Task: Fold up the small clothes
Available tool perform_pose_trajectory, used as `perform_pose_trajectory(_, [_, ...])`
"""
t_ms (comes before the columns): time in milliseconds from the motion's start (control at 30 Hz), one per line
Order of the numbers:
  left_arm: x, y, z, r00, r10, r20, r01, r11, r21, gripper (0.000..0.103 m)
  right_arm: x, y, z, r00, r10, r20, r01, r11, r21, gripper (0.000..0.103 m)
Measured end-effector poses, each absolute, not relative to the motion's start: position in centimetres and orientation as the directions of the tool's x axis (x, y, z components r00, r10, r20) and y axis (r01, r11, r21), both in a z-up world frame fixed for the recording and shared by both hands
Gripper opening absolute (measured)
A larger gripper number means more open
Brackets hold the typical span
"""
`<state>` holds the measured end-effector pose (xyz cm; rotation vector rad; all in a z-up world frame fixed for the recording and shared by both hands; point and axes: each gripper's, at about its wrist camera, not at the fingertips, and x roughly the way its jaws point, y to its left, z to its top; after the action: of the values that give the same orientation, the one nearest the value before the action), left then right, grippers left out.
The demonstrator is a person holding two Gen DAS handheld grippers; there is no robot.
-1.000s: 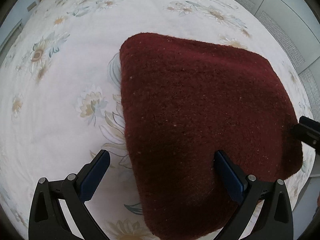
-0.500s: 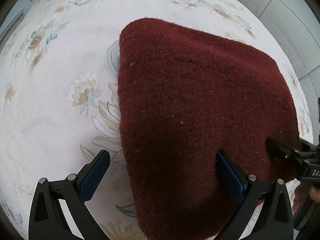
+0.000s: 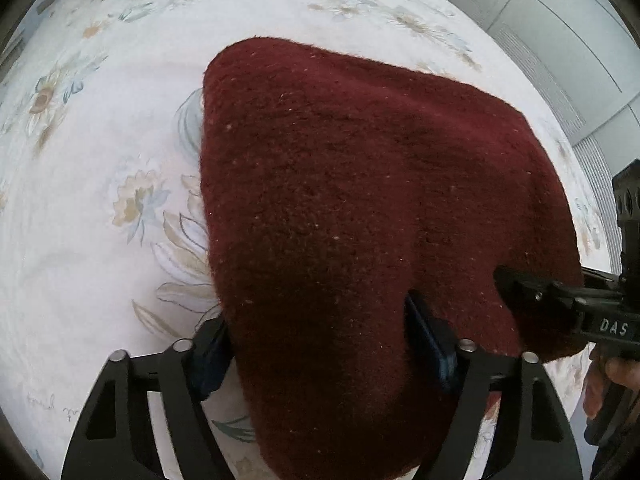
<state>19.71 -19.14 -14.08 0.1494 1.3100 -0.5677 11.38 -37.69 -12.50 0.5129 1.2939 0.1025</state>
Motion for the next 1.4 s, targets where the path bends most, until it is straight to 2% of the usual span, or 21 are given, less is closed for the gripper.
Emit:
perform_pose_trajectory(100, [19.4, -19.4, -13.2, 0.149, -0.318, -0.936, 0.503, 0.839, -0.205, 0.050, 11.6, -35.9, -11.2, 0.288, 0.274, -0.918, 0.178, 0.926, 0.332, 0.045])
perform_pose_trajectory(200, [19.3, -19.3, -11.7, 0.163, -0.351, -0.922, 0.523, 0.823, -0.221, 0.043, 11.3, -35.1, -9.7, 0.314, 0.239, -0.919, 0.177, 0.936, 0.304, 0.041])
perform_pose_trajectory(333, [19.3, -17.5, -9.0, 0.176, -0.425, -0.888, 0.534, 0.799, -0.277, 0.041, 10.9, -34.2, -7.6, 0.349, 0.243, -0.905, 0.162, 0.936, 0.313, 0.038])
perform_pose_trajectory(633, [20.1, -12.1, -3.0, 0.263, -0.474, -0.841, 0.561, 0.784, -0.266, 0.041, 12.6, -27.3, -3.1, 0.396, 0.296, -0.869, 0.050, 0.938, 0.342, 0.036])
perform_pose_trajectory(800, [20.0, -8.0, -3.4, 0.278, -0.469, -0.838, 0.512, 0.811, -0.284, 0.041, 13.9, -23.0, -3.4, 0.377, 0.305, -0.875, 0.007, 0.943, 0.332, 0.036])
perform_pose_trajectory(967, [20.5, -4.1, -6.6, 0.241, -0.443, -0.863, 0.451, 0.839, -0.305, 0.042, 14.4, -19.4, -6.1, 0.312, 0.250, -0.917, -0.016, 0.966, 0.257, 0.037])
perform_pose_trajectory(1033, [21.0, -3.9, -8.3, 0.227, -0.424, -0.877, 0.426, 0.853, -0.302, 0.045, 14.6, -19.1, -7.0, 0.300, 0.243, -0.922, -0.008, 0.968, 0.253, 0.040])
perform_pose_trajectory(1167, [20.7, -4.0, -9.0, 0.235, -0.396, -0.888, 0.393, 0.874, -0.286, 0.061, 16.5, -19.0, -7.8, 0.281, 0.240, -0.929, 0.004, 0.968, 0.251, 0.052])
perform_pose_trajectory(1200, [20.6, -4.0, -9.1, 0.237, -0.390, -0.890, 0.388, 0.878, -0.282, 0.062, 16.6, -19.4, -7.8, 0.278, 0.231, -0.932, 0.006, 0.970, 0.242, 0.058])
perform_pose_trajectory(1267, [21.0, -3.5, -9.5, 0.232, -0.387, -0.893, 0.373, 0.883, -0.286, 0.065, 16.9, -19.9, -7.9, 0.274, 0.218, -0.937, 0.007, 0.973, 0.229, 0.064])
perform_pose_trajectory(1333, [21.1, -2.9, -9.9, 0.227, -0.375, -0.899, 0.354, 0.892, -0.283, 0.067, 17.6, -19.1, -7.5, 0.286, 0.195, -0.938, 0.009, 0.979, 0.206, 0.078])
perform_pose_trajectory(1400, [21.1, -2.8, -9.6, 0.237, -0.354, -0.905, 0.345, 0.901, -0.262, 0.079, 17.8, -18.5, -7.0, 0.304, 0.180, -0.936, 0.010, 0.981, 0.192, 0.082])
